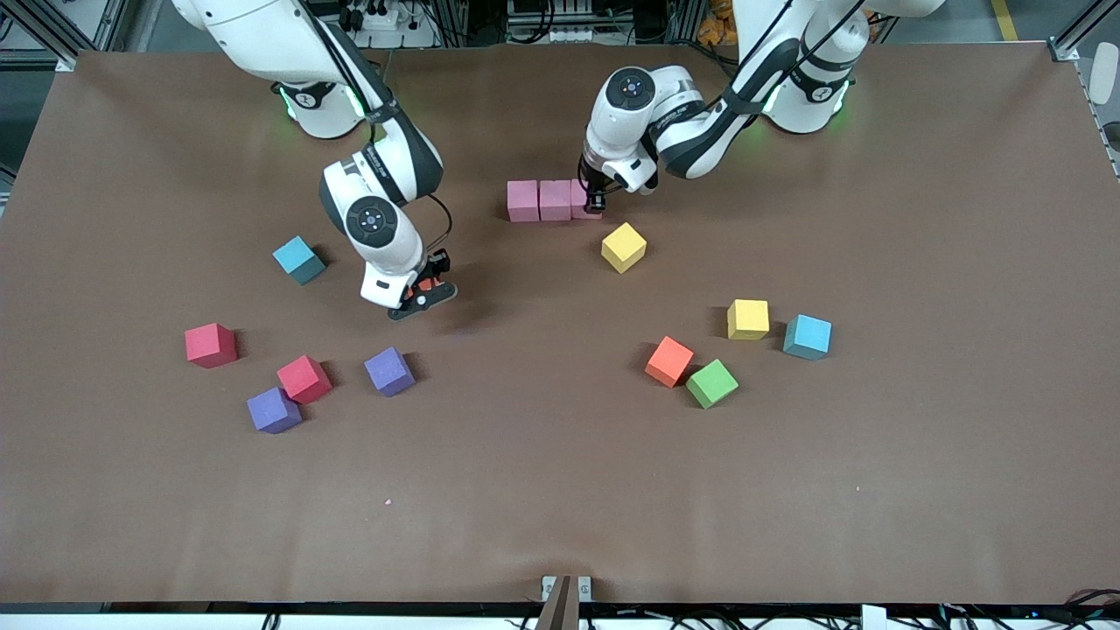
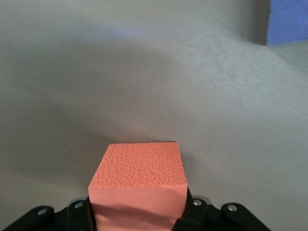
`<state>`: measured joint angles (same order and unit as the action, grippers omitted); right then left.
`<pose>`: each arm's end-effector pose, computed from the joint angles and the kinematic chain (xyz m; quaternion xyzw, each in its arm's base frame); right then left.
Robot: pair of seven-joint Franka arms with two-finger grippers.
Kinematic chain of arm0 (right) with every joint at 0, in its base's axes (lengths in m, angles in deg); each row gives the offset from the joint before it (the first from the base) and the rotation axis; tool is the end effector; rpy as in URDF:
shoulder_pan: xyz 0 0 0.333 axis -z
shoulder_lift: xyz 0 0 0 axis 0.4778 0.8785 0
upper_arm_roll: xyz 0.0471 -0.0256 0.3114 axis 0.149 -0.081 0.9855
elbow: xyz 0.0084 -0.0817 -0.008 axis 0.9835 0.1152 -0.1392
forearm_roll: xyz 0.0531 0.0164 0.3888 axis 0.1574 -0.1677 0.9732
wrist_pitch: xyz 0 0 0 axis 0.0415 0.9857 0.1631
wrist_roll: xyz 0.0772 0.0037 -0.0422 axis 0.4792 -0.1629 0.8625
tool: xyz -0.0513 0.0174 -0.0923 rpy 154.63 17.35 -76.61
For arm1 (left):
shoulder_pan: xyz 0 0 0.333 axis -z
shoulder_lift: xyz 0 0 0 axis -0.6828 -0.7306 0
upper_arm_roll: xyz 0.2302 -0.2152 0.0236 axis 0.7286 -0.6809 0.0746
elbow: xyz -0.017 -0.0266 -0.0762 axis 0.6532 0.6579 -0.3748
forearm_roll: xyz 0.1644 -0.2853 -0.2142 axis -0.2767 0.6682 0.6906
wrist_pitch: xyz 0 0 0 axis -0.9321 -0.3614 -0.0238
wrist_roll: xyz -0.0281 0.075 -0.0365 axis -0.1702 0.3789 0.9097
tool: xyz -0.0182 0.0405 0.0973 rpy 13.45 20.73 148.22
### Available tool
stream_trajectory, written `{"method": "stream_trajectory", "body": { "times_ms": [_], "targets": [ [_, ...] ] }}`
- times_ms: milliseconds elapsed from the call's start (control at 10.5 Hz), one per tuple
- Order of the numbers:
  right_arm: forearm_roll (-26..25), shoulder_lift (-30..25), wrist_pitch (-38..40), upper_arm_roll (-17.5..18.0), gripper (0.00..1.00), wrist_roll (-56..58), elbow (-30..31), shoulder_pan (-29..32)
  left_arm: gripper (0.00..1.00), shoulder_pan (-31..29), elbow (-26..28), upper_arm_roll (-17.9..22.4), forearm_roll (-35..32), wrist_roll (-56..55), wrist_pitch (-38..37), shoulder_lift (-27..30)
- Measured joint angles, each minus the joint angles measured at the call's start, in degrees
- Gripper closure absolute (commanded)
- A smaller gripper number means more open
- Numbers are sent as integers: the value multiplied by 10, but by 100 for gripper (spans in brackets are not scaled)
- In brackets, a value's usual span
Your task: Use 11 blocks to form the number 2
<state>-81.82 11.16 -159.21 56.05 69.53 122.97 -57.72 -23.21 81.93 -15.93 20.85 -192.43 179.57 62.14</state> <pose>0.4572 0.2648 0.1925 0.9704 0.2272 -0.0795 0.0176 0.2599 -0.4520 0.2030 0.6948 0.7132 -0.0900 0.0226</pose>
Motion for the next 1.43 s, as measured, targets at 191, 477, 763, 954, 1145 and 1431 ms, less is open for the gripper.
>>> {"method": "stream_trajectory", "body": {
  "times_ms": [191, 477, 763, 954, 1145, 1431],
  "targets": [
    [1, 0, 2, 2, 83, 0, -10, -4, 71, 0, -1, 1, 0, 0, 0, 0],
    [1, 0, 13, 2, 83, -8, -26, -20, 22, 5, -6, 7, 0, 0, 0, -2],
    [1, 0, 15, 4, 83, -8, -43, -22, 0, 6, -11, 11, 0, 0, -1, -8],
    [1, 0, 24, 10, 83, -8, -70, -26, 0, 7, -11, 13, 0, 0, -4, -9],
    [2, 2, 59, 10, 83, -9, -99, -35, 0, 7, -15, 13, 0, 0, -12, -6],
    [15, 40, 98, 11, 83, -37, -168, -39, 0, 8, -23, 14, -2, 1, -37, 33]
  ]
}}
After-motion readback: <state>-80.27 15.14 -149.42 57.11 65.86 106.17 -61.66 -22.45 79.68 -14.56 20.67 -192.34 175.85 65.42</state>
